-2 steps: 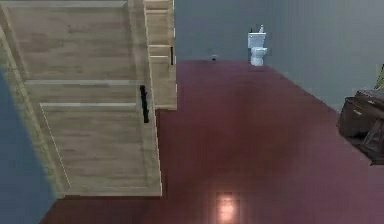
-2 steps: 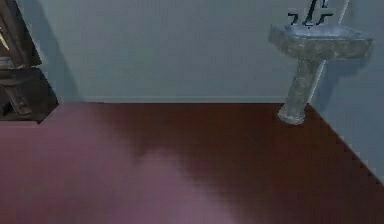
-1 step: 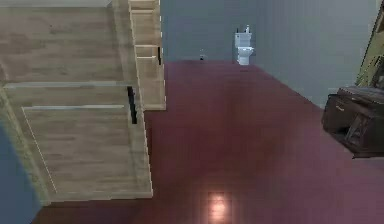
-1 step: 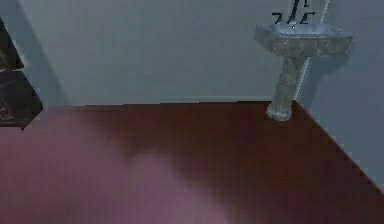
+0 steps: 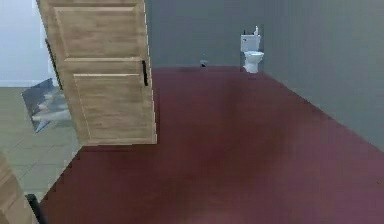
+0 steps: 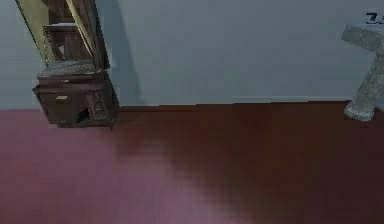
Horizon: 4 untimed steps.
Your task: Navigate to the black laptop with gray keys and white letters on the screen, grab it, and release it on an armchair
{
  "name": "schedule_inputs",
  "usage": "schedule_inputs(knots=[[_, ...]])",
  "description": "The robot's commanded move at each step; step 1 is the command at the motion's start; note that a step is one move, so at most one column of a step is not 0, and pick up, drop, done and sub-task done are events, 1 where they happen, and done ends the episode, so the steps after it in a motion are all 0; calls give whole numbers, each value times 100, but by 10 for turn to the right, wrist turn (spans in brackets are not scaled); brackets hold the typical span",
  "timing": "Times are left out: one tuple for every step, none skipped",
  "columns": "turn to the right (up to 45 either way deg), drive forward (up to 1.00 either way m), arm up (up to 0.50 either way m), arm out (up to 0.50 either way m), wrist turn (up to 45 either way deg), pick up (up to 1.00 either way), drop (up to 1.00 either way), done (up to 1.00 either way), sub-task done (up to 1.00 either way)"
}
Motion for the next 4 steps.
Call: schedule_inputs(knots=[[0,15,0,0,0,0,0,0,0],[-210,0,0,0,0,0,0,0,0],[0,60,0,0,0,0,0,0,0],[-450,0,0,0,0,0,0,0,0]])
